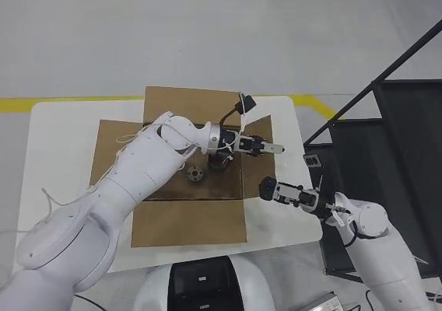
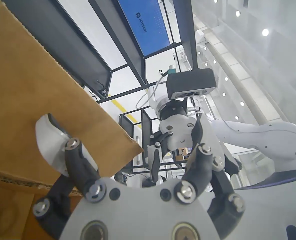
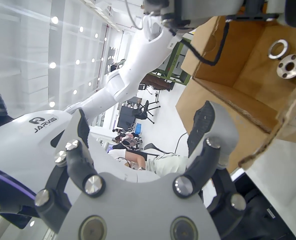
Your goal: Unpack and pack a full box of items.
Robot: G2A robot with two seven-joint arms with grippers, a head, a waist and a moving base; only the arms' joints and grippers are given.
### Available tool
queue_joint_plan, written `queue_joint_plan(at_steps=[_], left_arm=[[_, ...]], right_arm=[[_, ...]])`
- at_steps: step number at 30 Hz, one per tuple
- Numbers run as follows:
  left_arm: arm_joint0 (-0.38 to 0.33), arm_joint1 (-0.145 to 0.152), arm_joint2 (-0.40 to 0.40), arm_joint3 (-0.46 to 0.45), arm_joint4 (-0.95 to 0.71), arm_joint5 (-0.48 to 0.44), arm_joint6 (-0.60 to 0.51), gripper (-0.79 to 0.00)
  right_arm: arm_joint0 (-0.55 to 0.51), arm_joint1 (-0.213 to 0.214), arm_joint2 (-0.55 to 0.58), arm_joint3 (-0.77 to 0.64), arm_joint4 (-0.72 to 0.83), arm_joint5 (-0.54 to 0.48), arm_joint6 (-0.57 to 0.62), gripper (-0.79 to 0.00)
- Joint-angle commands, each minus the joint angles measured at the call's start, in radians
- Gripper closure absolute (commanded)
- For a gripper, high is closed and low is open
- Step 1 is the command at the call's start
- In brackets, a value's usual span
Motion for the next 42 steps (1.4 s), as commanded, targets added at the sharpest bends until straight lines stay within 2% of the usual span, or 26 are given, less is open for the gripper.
queue_joint_plan(at_steps=[1,5,8,11,14,17,20,23,26,29,32,38,42], left_arm=[[-0.012,-0.010,-0.007,0.039,-0.002,-0.033,-0.009,-0.785],[-0.008,-0.007,-0.038,0.104,-0.034,-0.067,-0.058,-0.785],[0.000,0.021,-0.086,0.133,-0.060,-0.121,-0.102,-0.785],[0.016,0.068,-0.133,0.102,-0.039,-0.150,-0.099,-0.785],[0.057,0.140,-0.195,0.004,0.019,-0.171,-0.078,-0.785],[0.135,0.231,-0.297,-0.155,0.088,-0.172,-0.076,-0.785],[0.257,0.329,-0.458,-0.357,0.166,-0.129,-0.109,-0.785],[0.434,0.412,-0.654,-0.632,0.235,-0.032,-0.133,-0.785],[0.627,0.466,-0.831,-0.890,0.292,0.065,-0.140,-0.785],[0.773,0.492,-0.948,-1.049,0.307,0.108,-0.137,-0.785],[0.855,0.506,-1.014,-1.120,0.311,0.126,-0.134,-0.785],[0.919,0.516,-1.076,-1.132,0.281,0.119,-0.083,-0.785],[0.955,0.517,-1.104,-1.107,0.236,0.092,-0.008,-0.785]], right_arm=[[0.002,-0.003,-0.001,0.023,-0.040,-0.006,-0.076,-0.785],[0.028,-0.007,-0.021,0.046,-0.093,0.021,-0.153,-0.785],[0.053,-0.010,-0.041,0.074,-0.140,0.033,-0.202,-0.785],[0.071,-0.013,-0.056,0.101,-0.216,0.046,-0.276,-0.785],[0.098,-0.019,-0.092,0.129,-0.314,0.074,-0.354,-0.785],[0.133,-0.025,-0.131,0.165,-0.344,0.094,-0.379,-0.785],[0.169,-0.031,-0.168,0.199,-0.362,0.116,-0.394,-0.785],[0.198,-0.036,-0.196,0.232,-0.387,0.130,-0.406,-0.785],[0.220,-0.039,-0.212,0.261,-0.415,0.148,-0.418,-0.785],[0.230,-0.041,-0.223,0.275,-0.404,0.146,-0.420,-0.785],[0.227,-0.041,-0.218,0.262,-0.388,0.127,-0.418,-0.785],[0.172,-0.032,-0.184,0.102,-0.392,0.086,-0.389,-0.785],[0.156,-0.027,-0.194,-0.038,-0.494,0.116,-0.371,-0.785]])
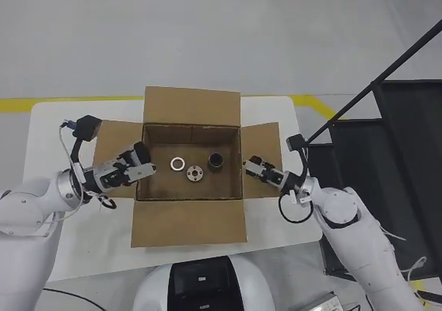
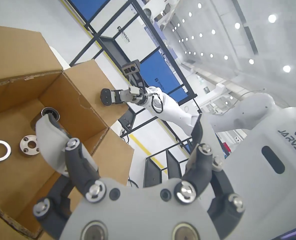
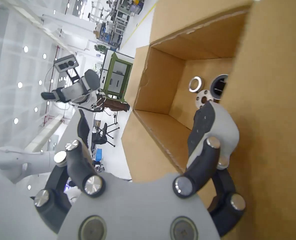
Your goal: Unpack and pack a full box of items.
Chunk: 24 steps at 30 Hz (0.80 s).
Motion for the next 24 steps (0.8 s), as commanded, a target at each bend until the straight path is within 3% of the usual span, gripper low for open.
queue_joint_plan(at_steps=[1,6,10,13,18,24], left_arm=[[0.018,0.000,-0.013,0.014,-0.013,-0.014,0.041,-0.785],[0.073,-0.002,-0.044,0.047,-0.029,-0.056,0.156,-0.785],[0.088,-0.001,-0.049,0.053,-0.040,-0.068,0.165,-0.785],[0.088,-0.001,-0.049,0.053,-0.040,-0.068,0.165,-0.785],[0.088,-0.001,-0.049,0.053,-0.040,-0.068,0.165,-0.785],[0.088,-0.001,-0.049,0.053,-0.040,-0.068,0.165,-0.785]], right_arm=[[0.007,0.000,-0.019,-0.049,-0.062,0.033,0.007,-0.785],[0.089,-0.011,-0.144,-0.106,-0.353,0.153,-0.012,-0.785],[0.185,-0.028,-0.280,-0.068,-0.673,0.263,-0.058,-0.785],[0.259,-0.047,-0.375,-0.017,-0.810,0.319,-0.077,-0.785],[0.357,-0.079,-0.493,0.059,-0.943,0.388,-0.063,-0.785],[0.454,-0.121,-0.564,0.168,-0.956,0.499,-0.040,-0.785]])
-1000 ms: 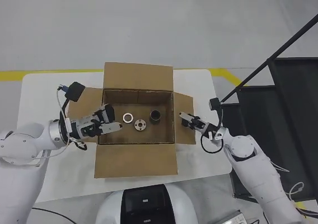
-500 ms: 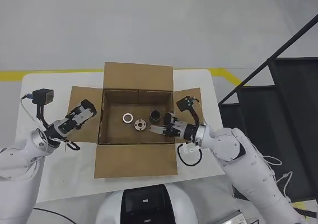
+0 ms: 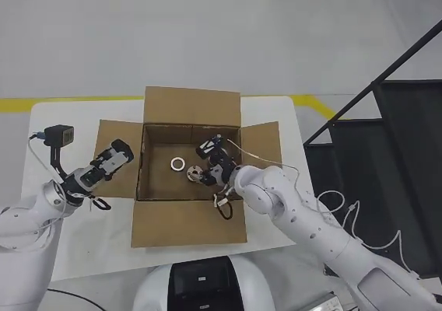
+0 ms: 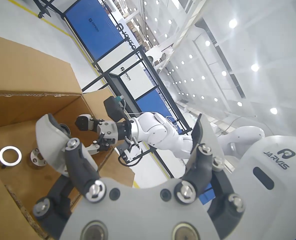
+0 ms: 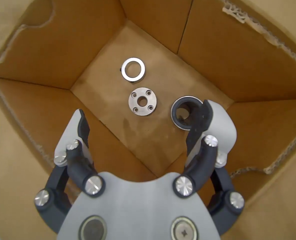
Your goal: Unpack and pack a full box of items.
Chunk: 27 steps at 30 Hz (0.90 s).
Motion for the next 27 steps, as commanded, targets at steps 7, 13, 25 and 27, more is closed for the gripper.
queue_joint_plan(at_steps=[7,13,25,27], left_arm=[[0.000,0.000,0.000,0.000,0.000,0.000,0.000,-0.785],[0.000,0.000,0.000,0.000,0.000,0.000,0.000,-0.785],[0.000,0.000,0.000,0.000,0.000,0.000,0.000,-0.785],[0.000,0.000,0.000,0.000,0.000,0.000,0.000,-0.785]], right_arm=[[0.061,-0.039,-0.025,0.106,0.040,0.101,-0.026,-0.785],[0.086,-0.059,-0.048,0.168,-0.007,0.154,-0.034,-0.785],[0.104,-0.094,-0.071,0.272,-0.025,0.178,-0.043,-0.727],[0.109,-0.101,-0.074,0.287,-0.023,0.178,-0.046,-0.391]])
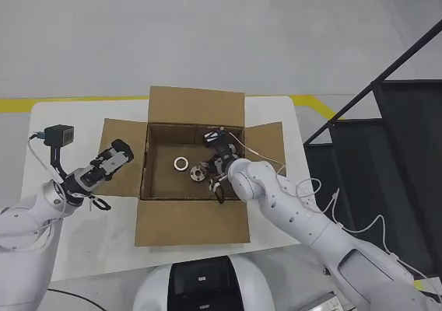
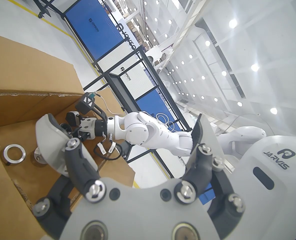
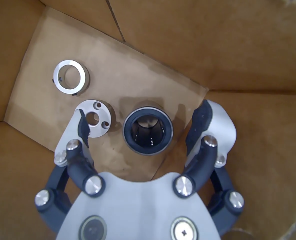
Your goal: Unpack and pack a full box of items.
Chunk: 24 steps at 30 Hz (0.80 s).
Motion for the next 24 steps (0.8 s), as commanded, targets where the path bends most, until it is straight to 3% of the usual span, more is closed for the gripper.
queue_joint_plan(at_steps=[1,3,4,15,24], left_arm=[[0.000,0.000,0.000,0.000,0.000,0.000,0.000,-0.785],[0.000,0.000,0.000,0.000,0.000,0.000,0.000,-0.785],[0.000,0.000,0.000,0.000,0.000,0.000,0.000,-0.785],[0.000,0.000,0.000,0.000,0.000,0.000,0.000,-0.785],[0.000,0.000,0.000,0.000,0.000,0.000,0.000,-0.785]], right_arm=[[0.004,-0.005,-0.002,0.012,0.000,0.001,-0.004,-0.302],[0.007,-0.011,-0.004,0.024,-0.002,0.008,-0.009,-0.046],[0.008,-0.014,-0.004,0.030,-0.004,0.013,-0.012,0.000],[-0.010,-0.033,-0.010,0.025,-0.040,0.013,-0.014,0.000],[-0.080,-0.025,0.030,-0.118,-0.034,-0.051,-0.017,0.000]])
